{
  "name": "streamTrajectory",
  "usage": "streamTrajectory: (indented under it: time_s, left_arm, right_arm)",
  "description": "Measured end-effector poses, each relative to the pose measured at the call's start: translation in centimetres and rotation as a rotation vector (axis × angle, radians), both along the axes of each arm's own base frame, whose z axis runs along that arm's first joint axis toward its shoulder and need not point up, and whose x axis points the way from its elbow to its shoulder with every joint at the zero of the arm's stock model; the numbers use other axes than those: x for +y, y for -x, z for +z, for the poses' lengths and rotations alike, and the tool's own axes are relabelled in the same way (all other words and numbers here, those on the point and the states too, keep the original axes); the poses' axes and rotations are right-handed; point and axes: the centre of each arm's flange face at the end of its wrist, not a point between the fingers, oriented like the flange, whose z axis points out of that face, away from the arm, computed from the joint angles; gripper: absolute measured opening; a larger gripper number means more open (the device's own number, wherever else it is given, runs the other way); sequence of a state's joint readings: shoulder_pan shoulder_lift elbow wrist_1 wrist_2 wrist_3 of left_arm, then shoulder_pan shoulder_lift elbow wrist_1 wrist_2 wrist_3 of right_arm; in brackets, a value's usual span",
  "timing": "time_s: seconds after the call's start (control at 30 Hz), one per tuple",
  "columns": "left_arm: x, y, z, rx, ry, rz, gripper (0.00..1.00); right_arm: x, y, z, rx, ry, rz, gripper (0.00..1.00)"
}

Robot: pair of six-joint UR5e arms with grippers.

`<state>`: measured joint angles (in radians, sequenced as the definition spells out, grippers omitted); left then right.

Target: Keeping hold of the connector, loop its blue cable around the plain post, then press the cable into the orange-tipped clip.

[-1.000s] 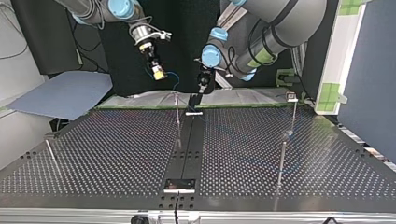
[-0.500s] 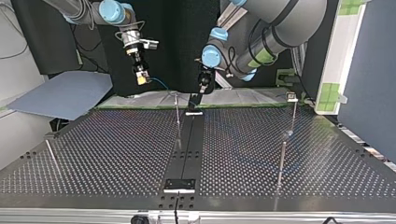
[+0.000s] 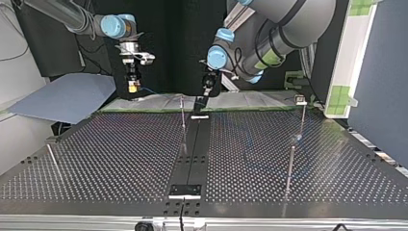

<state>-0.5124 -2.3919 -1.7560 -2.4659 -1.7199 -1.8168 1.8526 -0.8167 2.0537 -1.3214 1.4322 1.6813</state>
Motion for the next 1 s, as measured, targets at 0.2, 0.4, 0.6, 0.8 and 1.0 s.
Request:
streamTrajectory:
  time_s: [0.2,0.4,0.6,0.8,1.0]
  left_arm:
    - [-0.5,0.1,0.1,-0.020,0.004,-0.015,1.00]
    - [-2.1,0.5,0.5,-0.068,0.038,-0.060,1.00]
    - [-3.6,0.8,0.9,-0.100,0.097,-0.114,1.00]
    - [-4.6,1.1,1.1,-0.105,0.137,-0.147,1.00]
    - [-4.7,1.2,0.8,-0.095,0.157,-0.144,1.00]
  right_arm:
    - [-1.2,1.1,-2.5,0.009,-0.042,-0.044,0.00]
    - [-1.8,2.2,-4.8,0.018,-0.081,-0.070,0.00]
    - [-2.2,2.7,-5.2,0.025,-0.083,-0.082,0.00]
    - [-2.3,2.9,-5.2,0.026,-0.083,-0.086,0.00]
    - [-2.3,2.9,-5.2,0.027,-0.082,-0.086,0.00]
